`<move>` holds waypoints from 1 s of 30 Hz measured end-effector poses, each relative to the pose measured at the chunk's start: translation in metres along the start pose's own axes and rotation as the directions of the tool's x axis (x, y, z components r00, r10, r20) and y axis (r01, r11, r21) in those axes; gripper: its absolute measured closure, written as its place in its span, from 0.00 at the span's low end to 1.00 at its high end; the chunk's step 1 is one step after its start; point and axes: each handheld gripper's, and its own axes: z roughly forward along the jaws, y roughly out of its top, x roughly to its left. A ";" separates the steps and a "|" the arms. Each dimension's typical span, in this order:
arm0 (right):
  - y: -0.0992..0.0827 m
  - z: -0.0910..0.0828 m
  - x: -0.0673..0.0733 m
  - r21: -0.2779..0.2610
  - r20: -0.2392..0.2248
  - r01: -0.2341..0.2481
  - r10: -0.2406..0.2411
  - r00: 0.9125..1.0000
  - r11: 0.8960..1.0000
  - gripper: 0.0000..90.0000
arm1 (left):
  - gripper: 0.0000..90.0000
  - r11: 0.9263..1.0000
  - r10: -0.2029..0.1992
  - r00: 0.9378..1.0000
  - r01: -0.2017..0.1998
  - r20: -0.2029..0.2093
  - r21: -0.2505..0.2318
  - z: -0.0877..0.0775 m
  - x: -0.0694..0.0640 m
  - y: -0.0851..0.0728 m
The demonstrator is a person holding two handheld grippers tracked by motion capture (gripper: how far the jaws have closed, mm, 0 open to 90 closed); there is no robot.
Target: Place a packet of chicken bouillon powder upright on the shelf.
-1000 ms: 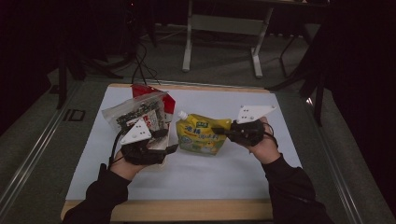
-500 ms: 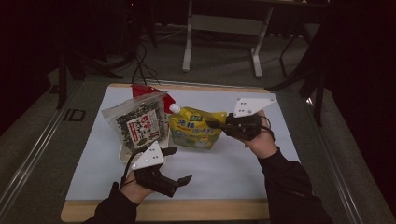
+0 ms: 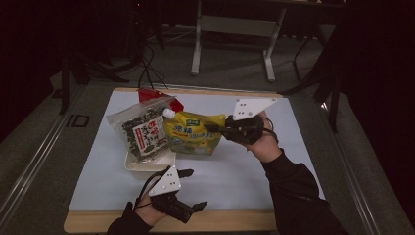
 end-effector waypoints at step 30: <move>0.015 0.097 0.021 -0.033 -0.160 -0.015 0.010 0.987 0.999 1.00 | 0.03 0.999 -0.001 1.000 0.001 0.008 0.044 0.019 -0.003 -0.032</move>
